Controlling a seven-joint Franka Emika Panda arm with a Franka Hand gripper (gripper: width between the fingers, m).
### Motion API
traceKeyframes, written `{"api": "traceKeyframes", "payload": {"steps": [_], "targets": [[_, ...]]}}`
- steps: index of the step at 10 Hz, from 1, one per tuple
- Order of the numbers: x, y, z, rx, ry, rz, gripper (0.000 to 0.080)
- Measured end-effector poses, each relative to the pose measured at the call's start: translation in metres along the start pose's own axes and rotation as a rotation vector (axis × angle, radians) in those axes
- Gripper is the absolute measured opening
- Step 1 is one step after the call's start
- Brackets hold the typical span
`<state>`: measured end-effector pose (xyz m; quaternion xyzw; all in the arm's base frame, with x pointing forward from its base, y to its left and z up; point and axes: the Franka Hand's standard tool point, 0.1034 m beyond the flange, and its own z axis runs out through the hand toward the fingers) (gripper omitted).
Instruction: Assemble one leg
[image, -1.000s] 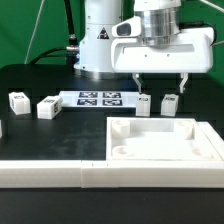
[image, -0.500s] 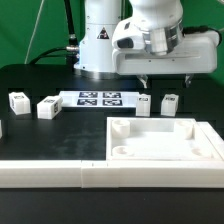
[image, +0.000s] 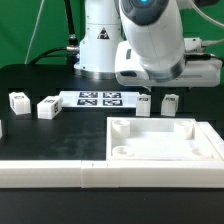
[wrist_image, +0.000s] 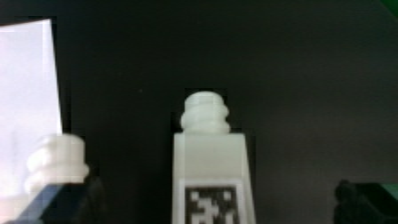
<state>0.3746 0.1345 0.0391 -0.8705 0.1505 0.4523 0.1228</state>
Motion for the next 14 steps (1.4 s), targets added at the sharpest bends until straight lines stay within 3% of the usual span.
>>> {"api": "traceKeyframes", "payload": {"steps": [1, 5, 12, 13, 14], "targets": [[0.008, -0.003, 0.002, 0.002, 0.002, 0.024, 0.0649], [0.014, -0.004, 0.015, -0.008, -0.006, 0.040, 0.0649], [0.020, -0.007, 0.026, -0.018, -0.006, 0.045, 0.0649], [0.020, -0.006, 0.025, -0.017, -0.006, 0.045, 0.0487], [0.021, -0.004, 0.024, -0.014, -0.006, 0.036, 0.0487]]}}
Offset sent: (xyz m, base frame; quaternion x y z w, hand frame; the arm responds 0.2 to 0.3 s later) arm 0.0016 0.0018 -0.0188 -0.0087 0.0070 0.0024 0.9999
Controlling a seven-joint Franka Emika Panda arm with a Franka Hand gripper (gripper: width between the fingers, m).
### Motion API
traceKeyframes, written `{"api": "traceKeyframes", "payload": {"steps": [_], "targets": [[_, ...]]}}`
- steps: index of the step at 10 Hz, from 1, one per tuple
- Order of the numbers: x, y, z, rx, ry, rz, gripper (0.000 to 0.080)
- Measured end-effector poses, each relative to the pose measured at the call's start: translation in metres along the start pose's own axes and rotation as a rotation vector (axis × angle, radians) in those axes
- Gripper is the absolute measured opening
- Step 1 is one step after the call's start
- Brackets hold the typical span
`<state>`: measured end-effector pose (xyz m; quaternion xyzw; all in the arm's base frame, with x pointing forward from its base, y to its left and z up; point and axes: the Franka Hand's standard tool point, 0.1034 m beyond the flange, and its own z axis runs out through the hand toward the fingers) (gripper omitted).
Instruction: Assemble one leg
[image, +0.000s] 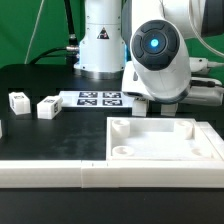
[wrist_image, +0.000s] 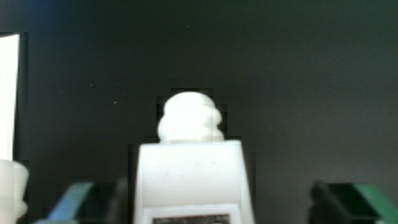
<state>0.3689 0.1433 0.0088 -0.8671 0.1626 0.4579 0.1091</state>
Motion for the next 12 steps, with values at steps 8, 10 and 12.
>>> {"api": "traceKeyframes", "payload": {"steps": [8, 10, 12], "targets": [[-0.002, 0.001, -0.001, -0.004, -0.006, -0.006, 0.0287], [-0.024, 0.007, -0.031, -0.062, 0.031, -0.089, 0.0287], [-0.041, 0.005, -0.050, -0.064, 0.058, -0.113, 0.0287]]}}
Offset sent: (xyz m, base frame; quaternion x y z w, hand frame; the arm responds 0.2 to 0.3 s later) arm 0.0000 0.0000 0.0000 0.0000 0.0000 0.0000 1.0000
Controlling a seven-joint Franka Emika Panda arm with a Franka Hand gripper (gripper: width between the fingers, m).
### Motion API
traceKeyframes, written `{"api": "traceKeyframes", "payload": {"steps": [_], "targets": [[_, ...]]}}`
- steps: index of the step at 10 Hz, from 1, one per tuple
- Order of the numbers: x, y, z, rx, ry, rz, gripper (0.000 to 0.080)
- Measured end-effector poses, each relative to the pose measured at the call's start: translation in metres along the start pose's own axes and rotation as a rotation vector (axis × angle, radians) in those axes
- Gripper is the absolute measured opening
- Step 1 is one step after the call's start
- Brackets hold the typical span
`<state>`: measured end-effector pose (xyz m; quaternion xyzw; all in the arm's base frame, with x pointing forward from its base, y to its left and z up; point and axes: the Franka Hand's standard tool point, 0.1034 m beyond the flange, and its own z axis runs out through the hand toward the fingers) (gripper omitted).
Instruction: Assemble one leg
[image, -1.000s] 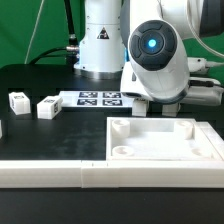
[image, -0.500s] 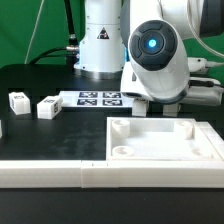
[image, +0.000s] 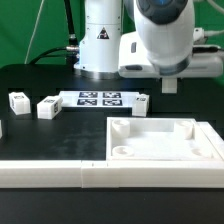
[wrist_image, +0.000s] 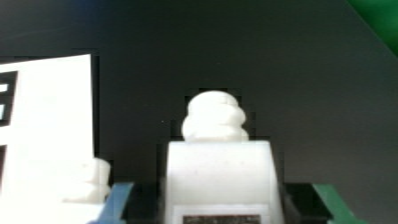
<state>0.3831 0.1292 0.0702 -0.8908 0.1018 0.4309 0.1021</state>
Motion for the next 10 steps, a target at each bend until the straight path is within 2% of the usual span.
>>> {"api": "traceKeyframes", "payload": {"steps": [2, 3, 5, 6, 7, 8, 10], "targets": [[0.003, 0.001, 0.005, 0.000, 0.003, 0.005, 0.0287], [0.009, -0.002, 0.001, 0.005, 0.095, 0.001, 0.0287], [0.011, 0.000, 0.000, 0.001, 0.260, -0.011, 0.0288], [0.033, 0.011, 0.005, -0.012, 0.419, -0.072, 0.0288], [0.037, 0.022, 0.004, -0.041, 0.491, -0.099, 0.0288], [0.037, 0.027, -0.010, -0.063, 0.565, -0.129, 0.0288], [0.034, 0.030, -0.037, -0.071, 0.747, -0.157, 0.0288]]}}
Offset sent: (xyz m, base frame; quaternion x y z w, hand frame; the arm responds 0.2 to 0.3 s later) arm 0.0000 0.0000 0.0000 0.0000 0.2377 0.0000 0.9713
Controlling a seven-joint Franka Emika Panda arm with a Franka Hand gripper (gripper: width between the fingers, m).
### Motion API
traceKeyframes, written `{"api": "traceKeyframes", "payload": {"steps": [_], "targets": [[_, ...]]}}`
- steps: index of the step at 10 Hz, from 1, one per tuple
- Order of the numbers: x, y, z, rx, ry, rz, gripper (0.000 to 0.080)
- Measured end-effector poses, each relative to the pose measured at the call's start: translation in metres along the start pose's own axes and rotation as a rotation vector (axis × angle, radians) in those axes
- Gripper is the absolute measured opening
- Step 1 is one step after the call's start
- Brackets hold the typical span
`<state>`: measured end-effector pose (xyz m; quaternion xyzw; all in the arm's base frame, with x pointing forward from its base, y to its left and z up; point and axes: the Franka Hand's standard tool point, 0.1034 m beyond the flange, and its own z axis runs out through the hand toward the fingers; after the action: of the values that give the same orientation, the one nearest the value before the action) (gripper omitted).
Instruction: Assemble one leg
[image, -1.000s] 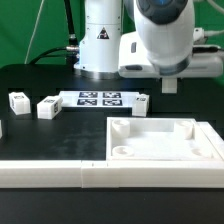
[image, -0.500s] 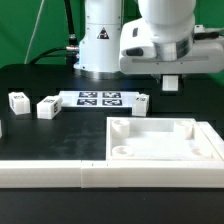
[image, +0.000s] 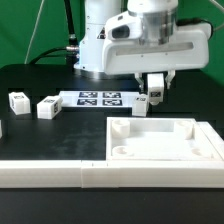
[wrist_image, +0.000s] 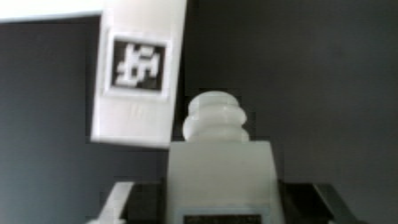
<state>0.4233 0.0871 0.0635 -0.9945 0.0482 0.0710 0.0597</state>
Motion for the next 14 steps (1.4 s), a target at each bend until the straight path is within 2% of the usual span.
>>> {"api": "traceKeyframes", "payload": {"steps": [1, 3, 4, 6, 7, 9, 11, 14], "targets": [[0.005, 0.000, -0.013, -0.001, 0.075, -0.006, 0.0288], [0.009, 0.000, -0.013, -0.008, 0.267, -0.023, 0.0288], [0.005, 0.001, -0.011, -0.013, 0.313, -0.033, 0.0288], [0.006, 0.000, -0.011, -0.012, 0.292, -0.031, 0.0288], [0.009, -0.005, -0.011, -0.010, 0.297, -0.044, 0.0288], [0.036, -0.025, -0.028, 0.010, 0.326, -0.063, 0.0288], [0.070, -0.034, -0.040, 0.026, 0.325, -0.075, 0.0288], [0.067, -0.034, -0.037, 0.025, 0.329, -0.074, 0.0288]]}}
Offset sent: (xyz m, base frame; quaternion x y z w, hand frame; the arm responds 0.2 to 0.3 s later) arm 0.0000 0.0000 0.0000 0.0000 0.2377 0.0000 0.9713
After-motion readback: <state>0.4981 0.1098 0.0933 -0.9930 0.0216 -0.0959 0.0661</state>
